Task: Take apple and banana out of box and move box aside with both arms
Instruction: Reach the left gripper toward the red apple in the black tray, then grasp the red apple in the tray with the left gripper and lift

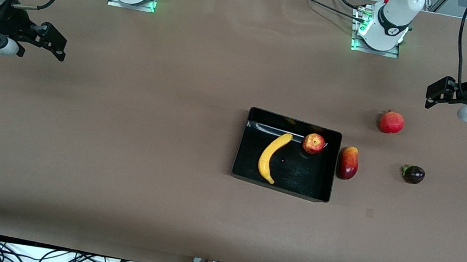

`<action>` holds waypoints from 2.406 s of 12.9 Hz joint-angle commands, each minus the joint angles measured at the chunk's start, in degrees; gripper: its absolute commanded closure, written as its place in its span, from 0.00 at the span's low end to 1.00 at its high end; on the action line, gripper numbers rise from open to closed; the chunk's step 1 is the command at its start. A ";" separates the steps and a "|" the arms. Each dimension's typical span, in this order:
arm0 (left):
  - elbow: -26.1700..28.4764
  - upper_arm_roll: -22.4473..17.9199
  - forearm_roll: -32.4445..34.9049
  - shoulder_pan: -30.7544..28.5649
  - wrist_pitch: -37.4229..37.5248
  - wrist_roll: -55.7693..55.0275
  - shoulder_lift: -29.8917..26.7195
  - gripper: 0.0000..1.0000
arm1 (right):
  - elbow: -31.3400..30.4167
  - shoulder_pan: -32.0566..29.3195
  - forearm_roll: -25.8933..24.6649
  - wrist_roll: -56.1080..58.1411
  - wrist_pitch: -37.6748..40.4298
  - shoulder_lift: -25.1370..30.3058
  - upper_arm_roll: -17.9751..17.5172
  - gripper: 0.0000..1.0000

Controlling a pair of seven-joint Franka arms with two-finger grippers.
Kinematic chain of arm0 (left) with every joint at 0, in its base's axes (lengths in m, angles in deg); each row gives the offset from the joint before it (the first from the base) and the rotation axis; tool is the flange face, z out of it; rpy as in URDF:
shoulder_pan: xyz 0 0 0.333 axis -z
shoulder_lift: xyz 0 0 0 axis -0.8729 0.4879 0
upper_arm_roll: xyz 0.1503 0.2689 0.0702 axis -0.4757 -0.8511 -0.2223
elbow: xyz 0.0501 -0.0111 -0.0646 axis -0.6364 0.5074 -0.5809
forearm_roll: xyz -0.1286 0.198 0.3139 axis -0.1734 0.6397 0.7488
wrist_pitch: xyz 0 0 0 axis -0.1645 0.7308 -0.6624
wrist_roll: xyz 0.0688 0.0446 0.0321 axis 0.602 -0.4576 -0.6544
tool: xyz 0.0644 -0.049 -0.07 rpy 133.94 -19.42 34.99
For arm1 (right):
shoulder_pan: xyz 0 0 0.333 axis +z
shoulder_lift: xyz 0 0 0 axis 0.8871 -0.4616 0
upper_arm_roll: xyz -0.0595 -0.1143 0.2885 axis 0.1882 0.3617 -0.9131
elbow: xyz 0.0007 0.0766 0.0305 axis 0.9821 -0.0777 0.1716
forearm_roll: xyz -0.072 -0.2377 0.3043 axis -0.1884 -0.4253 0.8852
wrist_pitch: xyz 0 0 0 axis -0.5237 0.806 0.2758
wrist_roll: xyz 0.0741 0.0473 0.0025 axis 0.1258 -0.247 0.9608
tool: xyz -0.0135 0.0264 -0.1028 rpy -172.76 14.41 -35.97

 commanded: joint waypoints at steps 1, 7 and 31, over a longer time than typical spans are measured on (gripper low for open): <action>-2.42 -0.28 -0.47 0.63 1.47 1.19 1.47 0.00 | 0.66 0.03 -0.05 -0.38 -0.59 -0.12 0.01 0.00; -2.51 -0.28 -0.48 0.98 1.64 0.66 3.65 0.00 | 0.66 0.11 0.83 -0.38 -0.86 -0.12 -0.07 0.00; 11.64 5.52 6.85 13.91 -35.45 -25.61 35.31 0.00 | 0.66 0.11 0.75 -0.38 -0.77 -0.12 -0.07 0.00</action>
